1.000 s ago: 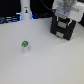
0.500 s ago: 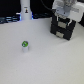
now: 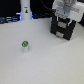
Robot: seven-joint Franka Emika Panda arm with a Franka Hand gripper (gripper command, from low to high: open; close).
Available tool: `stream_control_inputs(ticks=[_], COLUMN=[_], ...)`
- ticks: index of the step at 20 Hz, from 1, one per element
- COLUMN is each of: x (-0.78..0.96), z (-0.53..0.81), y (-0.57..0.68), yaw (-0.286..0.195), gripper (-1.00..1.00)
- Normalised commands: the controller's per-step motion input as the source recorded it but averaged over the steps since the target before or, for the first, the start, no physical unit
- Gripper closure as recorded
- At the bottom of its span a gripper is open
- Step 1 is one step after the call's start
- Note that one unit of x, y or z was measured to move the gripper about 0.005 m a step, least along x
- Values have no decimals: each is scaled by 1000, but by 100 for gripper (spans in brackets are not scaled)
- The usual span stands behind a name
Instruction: Open the kcup holder, insert the kcup into the holder, and close the kcup holder
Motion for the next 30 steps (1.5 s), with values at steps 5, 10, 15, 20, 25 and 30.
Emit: stream_control_inputs(ticks=[5,10,15,20,25,30], x=[918,956,963,974,951,924], z=[281,174,195,192,183,204], y=[-267,-285,-303,-292,-306,-315], yaw=[-66,-58,-59,-54,-59,-56], gripper=[100,100,100,100,100,100])
